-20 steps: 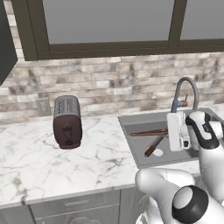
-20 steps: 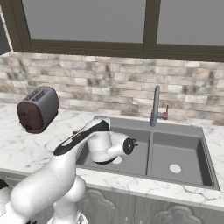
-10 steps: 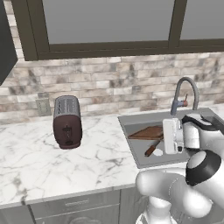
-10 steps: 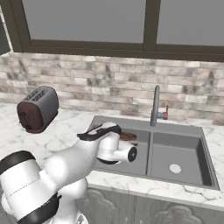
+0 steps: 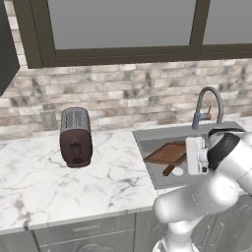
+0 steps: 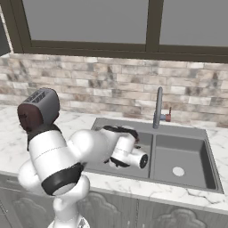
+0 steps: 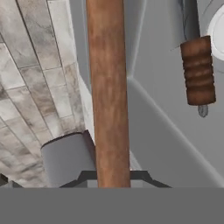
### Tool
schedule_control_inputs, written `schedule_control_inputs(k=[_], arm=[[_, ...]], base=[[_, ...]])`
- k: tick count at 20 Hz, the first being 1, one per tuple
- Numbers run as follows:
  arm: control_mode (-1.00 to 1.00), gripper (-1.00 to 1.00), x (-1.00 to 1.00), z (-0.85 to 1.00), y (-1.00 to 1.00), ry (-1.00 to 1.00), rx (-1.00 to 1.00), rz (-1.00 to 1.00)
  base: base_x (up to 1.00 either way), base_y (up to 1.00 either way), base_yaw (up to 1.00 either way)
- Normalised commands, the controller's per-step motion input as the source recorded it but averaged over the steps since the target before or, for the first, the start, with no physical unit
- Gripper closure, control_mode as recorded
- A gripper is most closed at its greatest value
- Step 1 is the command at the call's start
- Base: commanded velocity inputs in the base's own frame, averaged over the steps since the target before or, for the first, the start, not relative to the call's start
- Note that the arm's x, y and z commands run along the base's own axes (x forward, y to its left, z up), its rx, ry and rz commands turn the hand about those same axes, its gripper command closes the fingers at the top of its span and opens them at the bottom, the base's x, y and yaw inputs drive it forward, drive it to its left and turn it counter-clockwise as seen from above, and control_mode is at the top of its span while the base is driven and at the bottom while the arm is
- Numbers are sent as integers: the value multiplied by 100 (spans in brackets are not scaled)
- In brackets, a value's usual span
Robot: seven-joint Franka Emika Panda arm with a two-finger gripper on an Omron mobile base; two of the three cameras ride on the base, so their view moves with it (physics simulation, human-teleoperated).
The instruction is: Move the cutting board and knife to the sink. Then move spray from the cabinet to the counter.
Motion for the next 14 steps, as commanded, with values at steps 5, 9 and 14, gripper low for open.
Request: schedule_control_inputs(k=[5, 9, 14], arm=[[-100, 100, 17, -20, -47, 0, 0, 0], [-100, 100, 0, -17, -54, 0, 1, 0], [-100, 100, 2, -21, -44, 0, 0, 0]], base=[[0, 0, 0], [0, 0, 0], [0, 0, 0]])
